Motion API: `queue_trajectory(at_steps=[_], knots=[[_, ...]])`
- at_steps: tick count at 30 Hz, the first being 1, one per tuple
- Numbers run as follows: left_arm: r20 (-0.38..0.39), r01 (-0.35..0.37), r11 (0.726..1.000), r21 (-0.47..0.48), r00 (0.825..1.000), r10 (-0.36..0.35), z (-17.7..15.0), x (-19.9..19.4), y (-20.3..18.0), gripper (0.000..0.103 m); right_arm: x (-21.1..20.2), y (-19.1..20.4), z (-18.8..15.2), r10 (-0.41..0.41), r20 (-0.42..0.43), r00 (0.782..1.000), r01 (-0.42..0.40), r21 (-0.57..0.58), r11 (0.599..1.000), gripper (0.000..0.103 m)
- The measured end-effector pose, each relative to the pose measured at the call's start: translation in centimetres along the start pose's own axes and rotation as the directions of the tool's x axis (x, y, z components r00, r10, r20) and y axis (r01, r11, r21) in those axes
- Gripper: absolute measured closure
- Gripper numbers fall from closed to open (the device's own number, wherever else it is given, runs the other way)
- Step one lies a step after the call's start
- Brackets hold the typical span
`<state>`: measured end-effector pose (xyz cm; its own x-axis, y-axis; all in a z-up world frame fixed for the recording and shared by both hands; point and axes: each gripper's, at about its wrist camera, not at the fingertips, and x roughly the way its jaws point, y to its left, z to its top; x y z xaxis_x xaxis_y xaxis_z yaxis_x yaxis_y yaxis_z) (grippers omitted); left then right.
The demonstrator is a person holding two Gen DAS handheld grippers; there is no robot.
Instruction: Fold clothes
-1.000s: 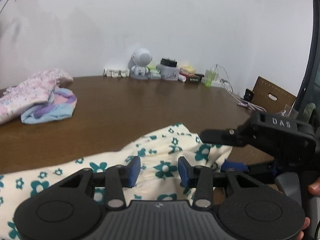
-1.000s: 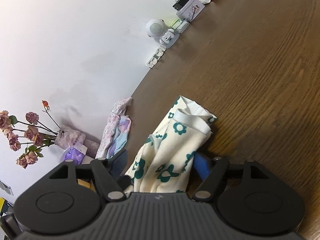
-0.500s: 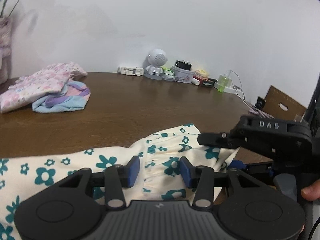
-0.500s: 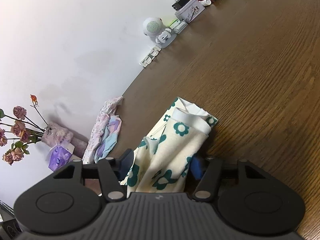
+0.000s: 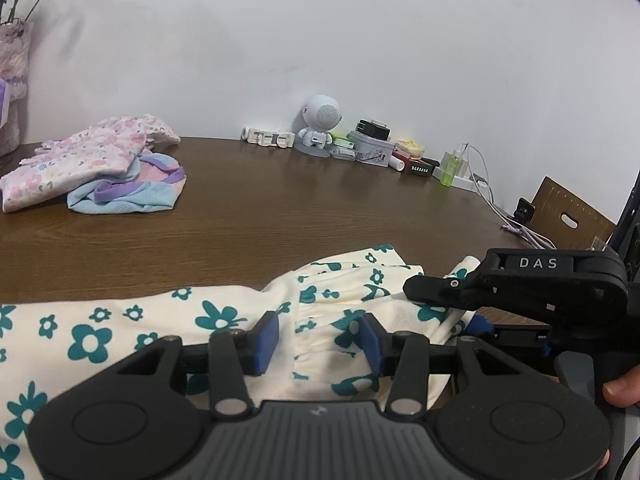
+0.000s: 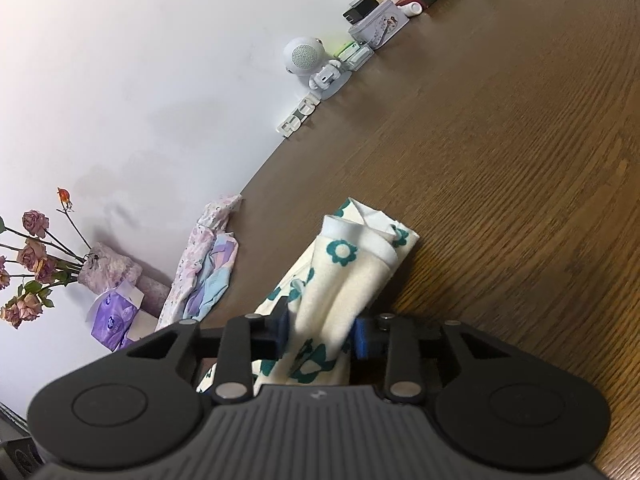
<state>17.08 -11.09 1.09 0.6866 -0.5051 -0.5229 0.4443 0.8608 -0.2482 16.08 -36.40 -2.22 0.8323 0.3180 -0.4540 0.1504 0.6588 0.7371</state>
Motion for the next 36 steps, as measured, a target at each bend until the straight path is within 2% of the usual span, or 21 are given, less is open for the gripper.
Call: queue_trajectory(at_steps=[8, 10, 12, 15, 18, 19, 20, 21, 25, 29, 33, 36], knots=[[-0.001, 0.006, 1.0, -0.006, 1.0, -0.006, -0.1, 0.1, 0.1, 0.058, 0.8, -0.2, 0.0, -0.007, 0.007, 1.0, 0.007, 0.01, 1.0, 0.067], [0.001, 0.018, 1.0, -0.009, 1.0, -0.018, 0.0, 0.0, 0.1, 0.055, 1.0, -0.1, 0.0, 0.0, 0.012, 1.0, 0.0, 0.0, 1.0, 0.083], [0.001, 0.029, 1.0, -0.006, 1.0, -0.029, 0.4, -0.5, 0.2, 0.055, 1.1, 0.1, 0.2, 0.012, 0.019, 1.0, -0.011, -0.016, 1.0, 0.088], [0.014, 0.023, 0.999, 0.033, 1.0, -0.024, 0.8, -2.1, 0.3, 0.054, 0.6, 0.9, 0.7, 0.03, 0.043, 0.999, -0.026, -0.08, 0.996, 0.089], [0.019, -0.01, 0.995, 0.096, 1.0, 0.008, 0.9, -3.0, 0.5, 0.058, -0.1, 1.9, 1.5, 0.015, 0.074, 0.997, -0.003, -0.161, 0.987, 0.089], [0.016, -0.012, 0.994, 0.112, 1.0, 0.011, 0.9, -3.1, 0.6, 0.061, -0.2, 2.1, 1.8, 0.008, 0.08, 0.997, 0.007, -0.182, 0.983, 0.089], [0.006, -0.006, 0.993, 0.119, 1.0, 0.005, 0.9, -2.9, 0.6, 0.068, -0.4, 2.2, 2.1, 0.001, 0.085, 0.996, 0.016, -0.202, 0.979, 0.089], [-0.004, 0.0, 0.992, 0.126, 1.0, 0.0, 0.9, -2.8, 0.7, 0.07, -0.5, 2.4, 2.4, -0.006, 0.088, 0.996, 0.026, -0.225, 0.974, 0.089], [-0.08, 0.043, 0.985, 0.164, 0.996, -0.03, 0.9, -0.8, 0.2, 0.074, -1.0, 3.1, 3.1, -0.031, 0.101, 0.994, 0.062, -0.323, 0.944, 0.09], [-0.089, 0.05, 0.982, 0.18, 0.995, -0.034, 0.7, 0.2, -0.2, 0.074, -1.3, 4.2, 3.4, -0.047, 0.116, 0.992, 0.091, -0.413, 0.906, 0.09], [-0.097, 0.065, 0.985, 0.16, 0.994, -0.05, 0.5, 0.8, 0.2, 0.074, -1.2, 5.6, 3.0, -0.06, 0.134, 0.989, 0.121, -0.51, 0.852, 0.09], [-0.101, 0.072, 0.987, 0.145, 0.993, -0.058, 0.6, 1.0, 0.4, 0.074, -1.2, 7.1, 2.4, -0.059, 0.148, 0.987, 0.136, -0.595, 0.792, 0.09]])
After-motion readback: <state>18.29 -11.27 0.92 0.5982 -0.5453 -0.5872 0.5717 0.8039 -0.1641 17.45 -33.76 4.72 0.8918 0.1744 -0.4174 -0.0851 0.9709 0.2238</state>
